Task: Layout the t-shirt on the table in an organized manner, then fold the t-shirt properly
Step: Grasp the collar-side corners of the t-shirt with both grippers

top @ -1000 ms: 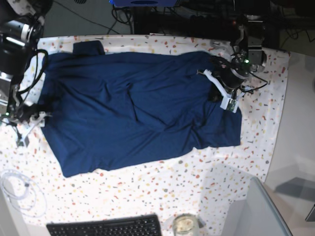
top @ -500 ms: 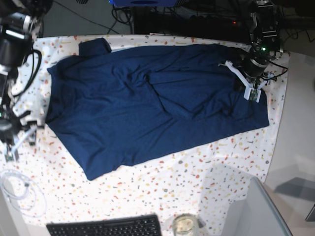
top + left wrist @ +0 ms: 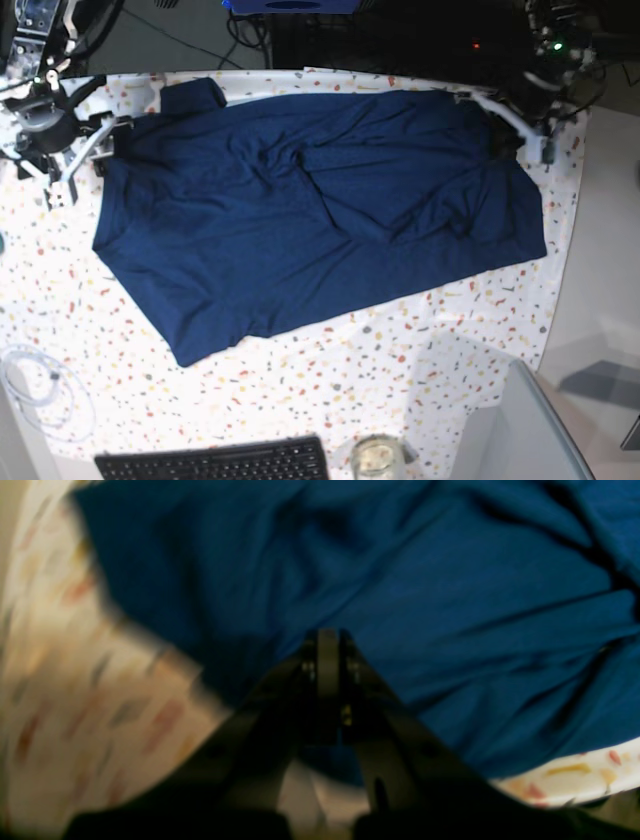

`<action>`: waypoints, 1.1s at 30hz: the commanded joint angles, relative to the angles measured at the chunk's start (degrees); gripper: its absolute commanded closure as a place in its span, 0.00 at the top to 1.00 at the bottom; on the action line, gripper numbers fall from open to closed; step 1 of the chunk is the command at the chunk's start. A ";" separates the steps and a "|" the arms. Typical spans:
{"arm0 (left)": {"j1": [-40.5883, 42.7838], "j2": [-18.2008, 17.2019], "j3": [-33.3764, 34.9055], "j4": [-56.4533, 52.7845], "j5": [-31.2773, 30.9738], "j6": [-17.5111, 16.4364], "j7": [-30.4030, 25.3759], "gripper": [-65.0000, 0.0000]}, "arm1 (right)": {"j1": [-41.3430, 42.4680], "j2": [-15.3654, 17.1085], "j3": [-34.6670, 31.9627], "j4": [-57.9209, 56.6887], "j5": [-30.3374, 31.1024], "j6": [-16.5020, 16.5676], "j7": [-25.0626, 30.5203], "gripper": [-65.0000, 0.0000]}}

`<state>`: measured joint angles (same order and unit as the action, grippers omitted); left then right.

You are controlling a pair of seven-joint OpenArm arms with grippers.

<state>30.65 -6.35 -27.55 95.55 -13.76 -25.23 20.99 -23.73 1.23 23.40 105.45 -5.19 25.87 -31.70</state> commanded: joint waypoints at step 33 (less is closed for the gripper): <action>1.83 -0.46 -6.43 -14.54 -21.19 -7.07 -0.99 0.70 | -2.25 -4.18 4.51 -4.83 29.41 -0.33 0.45 0.78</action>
<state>31.86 -6.20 -33.67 80.25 -34.20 -31.64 20.97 -26.13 -3.16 27.75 99.98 23.51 25.52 -32.14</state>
